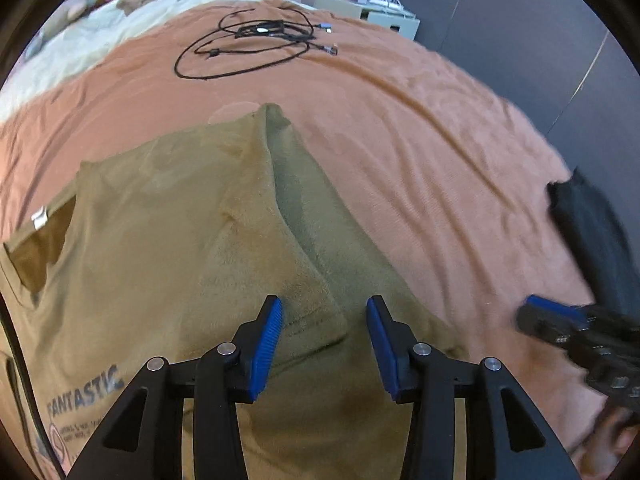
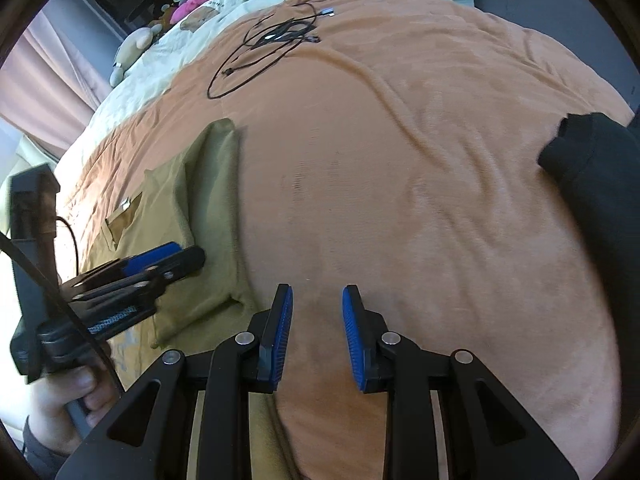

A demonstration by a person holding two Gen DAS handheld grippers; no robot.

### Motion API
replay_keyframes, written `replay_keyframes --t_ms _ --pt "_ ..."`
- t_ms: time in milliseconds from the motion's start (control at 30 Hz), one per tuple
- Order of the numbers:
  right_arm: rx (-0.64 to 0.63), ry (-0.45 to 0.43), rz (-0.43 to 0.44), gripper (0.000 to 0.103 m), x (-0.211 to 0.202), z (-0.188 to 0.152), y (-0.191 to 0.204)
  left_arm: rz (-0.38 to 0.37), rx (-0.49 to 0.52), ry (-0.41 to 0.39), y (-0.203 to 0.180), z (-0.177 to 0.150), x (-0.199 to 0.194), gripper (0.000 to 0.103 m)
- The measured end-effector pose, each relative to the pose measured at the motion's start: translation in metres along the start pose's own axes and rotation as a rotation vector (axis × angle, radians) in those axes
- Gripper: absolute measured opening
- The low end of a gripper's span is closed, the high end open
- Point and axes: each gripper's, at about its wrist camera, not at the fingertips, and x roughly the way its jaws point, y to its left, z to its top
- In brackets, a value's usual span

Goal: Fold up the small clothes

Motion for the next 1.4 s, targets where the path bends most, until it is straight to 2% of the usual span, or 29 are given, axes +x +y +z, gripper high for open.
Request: replay_keyframes --t_ms 33,67,133,167,367,500,633,667,900,1000,1100,1167,1300,1400 --pt "0.002 -0.003 0.0 0.023 -0.002 -0.001 -0.001 0.016 -0.003 -0.001 0.0 -0.001 0.004 0.036" --pt "0.0 -0.006 0.001 0.023 -0.004 -0.001 -0.002 0.026 -0.007 -0.01 0.002 -0.001 0.003 0.02" --pt "-0.004 -0.012 0.006 0.023 -0.006 0.0 0.001 0.012 -0.029 -0.01 0.011 0.0 -0.001 0.007" --pt "-0.008 -0.015 0.011 0.023 -0.006 0.001 0.003 0.0 -0.04 -0.008 0.015 0.001 -0.003 0.005" --pt "-0.047 -0.018 0.033 0.023 0.001 0.008 0.023 0.017 -0.062 -0.033 0.045 0.006 -0.03 0.005" --pt "-0.066 -0.011 0.04 0.023 0.011 0.012 0.032 0.054 -0.087 -0.054 0.072 0.011 -0.047 0.005" --pt "-0.092 -0.004 0.041 0.023 0.02 0.017 0.042 0.176 -0.09 -0.077 0.1 0.018 -0.06 0.007" --pt "-0.099 -0.003 0.039 0.023 0.021 0.018 0.045 0.175 -0.101 -0.078 0.107 0.018 -0.062 0.007" --pt "-0.146 0.004 0.023 0.023 0.037 0.024 0.063 0.155 -0.122 -0.086 0.122 0.018 -0.06 0.007" --pt "-0.158 0.011 0.003 0.023 0.046 0.026 0.066 0.21 -0.102 -0.104 0.123 0.014 -0.056 0.007" --pt "-0.163 0.022 -0.013 0.023 0.054 0.026 0.068 0.266 -0.112 -0.089 0.131 0.013 -0.049 0.007" --pt "-0.163 0.031 -0.021 0.023 0.059 0.025 0.067 0.244 -0.135 -0.091 0.138 0.012 -0.047 0.007" --pt "-0.165 0.048 -0.026 0.023 0.069 0.023 0.067 0.136 -0.159 -0.114 0.138 0.009 -0.042 0.007" --pt "-0.163 0.054 -0.041 0.023 0.072 0.021 0.066 0.111 -0.131 -0.061 0.129 0.007 -0.023 0.007"
